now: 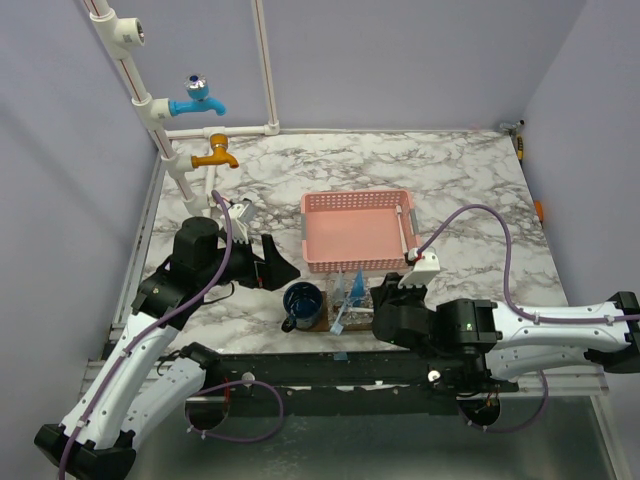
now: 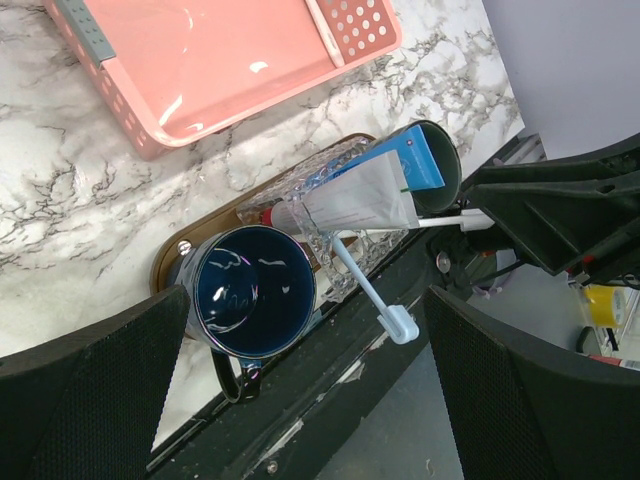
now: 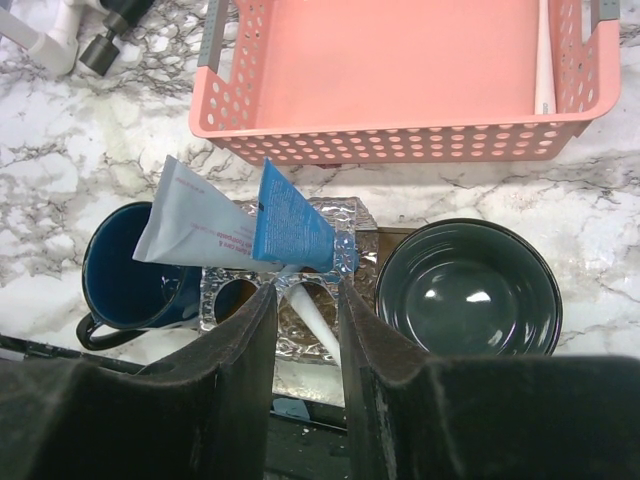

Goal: Prepare toiletry sets of a toothbrush and toothpaste on the tray

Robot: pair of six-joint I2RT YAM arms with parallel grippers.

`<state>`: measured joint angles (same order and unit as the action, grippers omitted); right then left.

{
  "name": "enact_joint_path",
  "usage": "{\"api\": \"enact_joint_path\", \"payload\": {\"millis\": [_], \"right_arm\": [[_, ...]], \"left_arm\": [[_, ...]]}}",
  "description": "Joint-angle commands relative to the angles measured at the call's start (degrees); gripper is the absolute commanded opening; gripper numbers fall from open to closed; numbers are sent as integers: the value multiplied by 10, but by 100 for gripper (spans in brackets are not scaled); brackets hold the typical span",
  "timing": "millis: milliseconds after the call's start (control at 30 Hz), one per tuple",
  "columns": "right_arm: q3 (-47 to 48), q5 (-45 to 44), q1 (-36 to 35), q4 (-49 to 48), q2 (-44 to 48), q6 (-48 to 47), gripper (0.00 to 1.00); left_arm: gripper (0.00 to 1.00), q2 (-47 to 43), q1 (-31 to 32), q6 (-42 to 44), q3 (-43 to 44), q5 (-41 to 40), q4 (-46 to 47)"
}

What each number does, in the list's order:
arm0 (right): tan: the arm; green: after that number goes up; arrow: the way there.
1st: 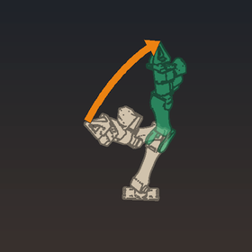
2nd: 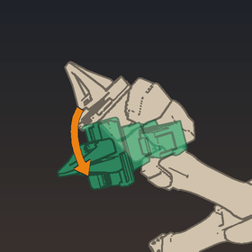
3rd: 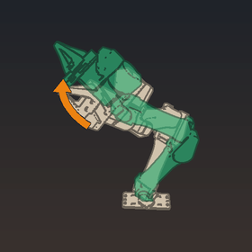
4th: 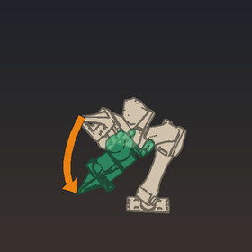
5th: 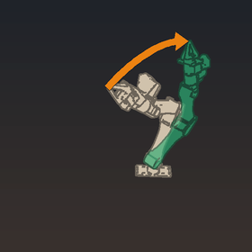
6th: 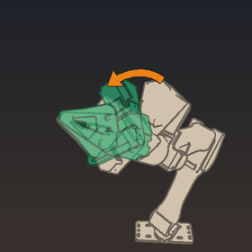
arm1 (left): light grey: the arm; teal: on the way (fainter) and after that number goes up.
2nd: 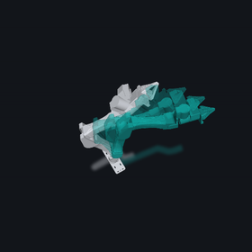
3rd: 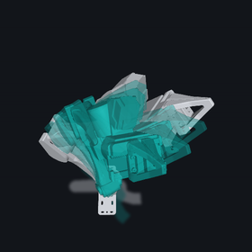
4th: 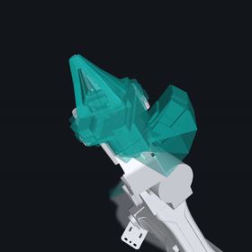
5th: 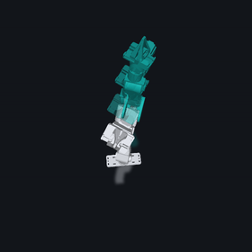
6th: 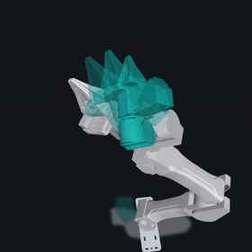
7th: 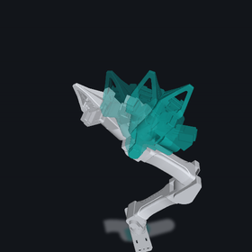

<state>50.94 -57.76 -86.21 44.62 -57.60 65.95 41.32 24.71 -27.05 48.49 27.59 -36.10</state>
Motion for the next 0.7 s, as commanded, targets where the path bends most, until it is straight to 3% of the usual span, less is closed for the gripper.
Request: {"api": "enact_joint_path", "payload": {"millis": [0, 667], "right_arm": [[2, -22, -4, 12, 7, 3, 34], [27, -43, -4, 33, 12, -12, 39]], "left_arm": [[99, -1, -4, -2, -5, 12, 9], [99, -1, -4, 0, -2, 20, 3]]}}
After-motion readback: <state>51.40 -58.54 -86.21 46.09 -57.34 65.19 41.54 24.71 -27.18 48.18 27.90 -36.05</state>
